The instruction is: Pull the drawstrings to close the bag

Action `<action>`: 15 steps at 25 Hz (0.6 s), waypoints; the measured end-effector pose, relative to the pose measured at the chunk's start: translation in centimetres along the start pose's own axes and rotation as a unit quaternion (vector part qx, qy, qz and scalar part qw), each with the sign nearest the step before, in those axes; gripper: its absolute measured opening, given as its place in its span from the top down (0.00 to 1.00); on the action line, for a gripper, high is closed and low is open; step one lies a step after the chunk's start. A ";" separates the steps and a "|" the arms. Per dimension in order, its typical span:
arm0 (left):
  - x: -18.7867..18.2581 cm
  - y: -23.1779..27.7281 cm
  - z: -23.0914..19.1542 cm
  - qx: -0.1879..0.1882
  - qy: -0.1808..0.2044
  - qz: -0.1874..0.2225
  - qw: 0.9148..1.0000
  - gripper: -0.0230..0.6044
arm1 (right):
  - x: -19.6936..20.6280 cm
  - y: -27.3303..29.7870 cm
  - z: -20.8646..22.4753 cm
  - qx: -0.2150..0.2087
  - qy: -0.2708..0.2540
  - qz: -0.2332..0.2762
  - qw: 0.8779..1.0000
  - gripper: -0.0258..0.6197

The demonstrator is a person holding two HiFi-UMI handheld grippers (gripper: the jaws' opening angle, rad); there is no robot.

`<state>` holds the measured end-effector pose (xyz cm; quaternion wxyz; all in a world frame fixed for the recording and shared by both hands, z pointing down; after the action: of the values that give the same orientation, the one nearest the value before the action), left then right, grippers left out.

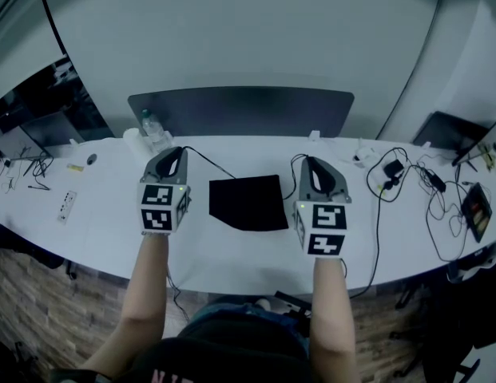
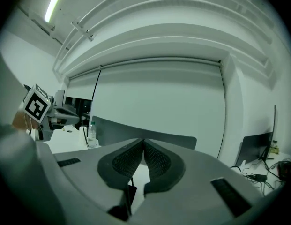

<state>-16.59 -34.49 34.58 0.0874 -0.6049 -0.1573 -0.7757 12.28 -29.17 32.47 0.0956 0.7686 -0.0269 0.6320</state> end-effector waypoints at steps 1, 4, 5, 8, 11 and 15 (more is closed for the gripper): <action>0.2 0.0 0.3 0.003 -0.005 -0.001 1.000 0.94 | 0.1 0.0 -0.4 -0.005 0.002 0.001 1.000 0.95; 1.1 0.1 1.1 0.013 -0.016 -0.007 1.000 0.94 | 0.8 0.1 -1.6 -0.016 0.008 -0.008 1.000 0.95; 1.4 0.0 1.3 0.017 -0.020 -0.010 1.000 0.94 | 1.1 0.2 -2.0 -0.019 0.011 -0.011 1.000 0.95; 2.3 -0.1 1.9 0.027 -0.037 -0.021 0.999 0.94 | 2.0 0.2 -2.7 -0.021 0.016 -0.021 0.999 0.95; 2.9 -0.3 2.5 0.034 -0.056 -0.022 0.998 0.94 | 3.1 -0.1 -3.0 -0.021 0.023 -0.031 0.999 0.95; 3.2 -0.8 2.6 0.036 -0.078 -0.009 0.996 0.94 | 3.6 -0.8 -2.9 -0.011 0.034 -0.031 0.999 0.95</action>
<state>-15.28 -32.67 38.11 0.0899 -0.6587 -0.1967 -0.7207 10.35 -27.57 36.41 0.1250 0.7462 -0.0068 0.6539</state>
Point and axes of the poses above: the fingertips, and each gripper's own axes: y forward along the fingers, z to its right, x out of its underside, the point moved 4 cm from there along -y, backward along the fingers, and after that the axes turned 1 degree about x, right-handed, at the moved point
